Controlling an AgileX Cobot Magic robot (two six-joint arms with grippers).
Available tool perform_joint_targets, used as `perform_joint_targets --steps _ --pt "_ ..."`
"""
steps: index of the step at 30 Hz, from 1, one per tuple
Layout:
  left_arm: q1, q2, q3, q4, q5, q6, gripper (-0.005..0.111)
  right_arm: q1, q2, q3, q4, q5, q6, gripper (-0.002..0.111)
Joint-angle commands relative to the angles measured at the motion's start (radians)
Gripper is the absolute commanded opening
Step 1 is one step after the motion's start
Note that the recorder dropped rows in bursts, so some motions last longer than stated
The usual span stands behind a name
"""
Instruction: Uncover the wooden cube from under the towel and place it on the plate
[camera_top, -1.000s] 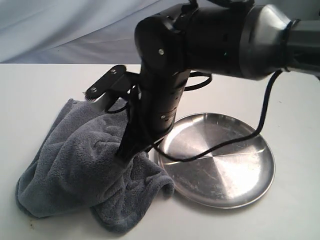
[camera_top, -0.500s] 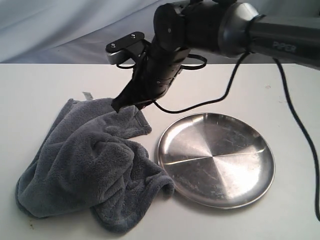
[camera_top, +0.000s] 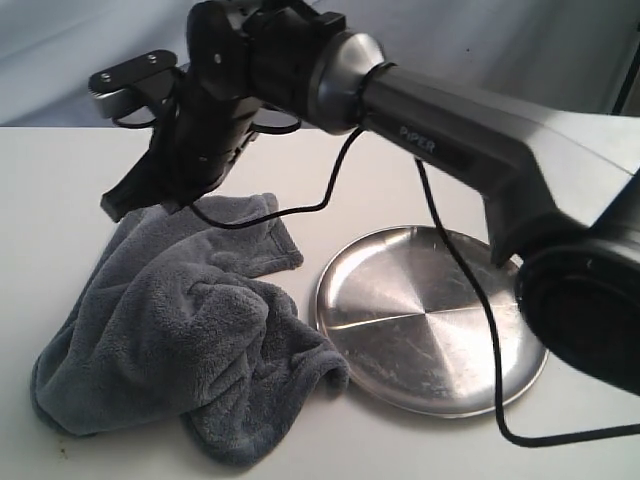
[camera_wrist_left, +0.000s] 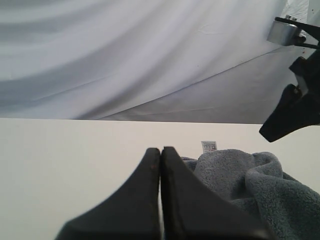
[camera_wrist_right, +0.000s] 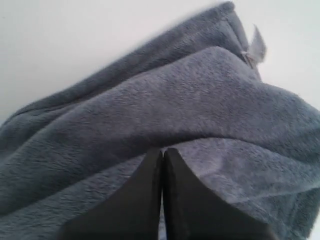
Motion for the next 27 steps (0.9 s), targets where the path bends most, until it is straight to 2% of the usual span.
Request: perform_joint_targets --steps 1,12,17,19,23,27 --pt "-0.001 -0.002 0.004 0.001 -0.002 -0.002 0.001 0.064 -0.002 -0.023 0.011 0.024 0.005 0.0" --pt "-0.001 -0.002 0.004 0.001 -0.002 -0.002 0.001 0.221 -0.023 -0.023 0.002 0.147 -0.031 0.0" --pt "-0.001 -0.002 0.004 0.001 -0.002 -0.002 0.001 0.324 -0.096 0.017 -0.011 0.226 -0.043 0.0" --pt "-0.001 -0.002 0.004 0.001 -0.002 -0.002 0.001 0.342 -0.134 0.093 -0.014 0.226 -0.039 0.0" --pt "-0.001 -0.002 0.004 0.001 -0.002 -0.002 0.001 0.35 -0.263 0.405 -0.053 0.161 -0.041 0.0" --pt "-0.001 -0.002 0.004 0.001 -0.002 -0.002 0.001 0.284 -0.426 0.714 -0.092 0.046 -0.027 0.0"
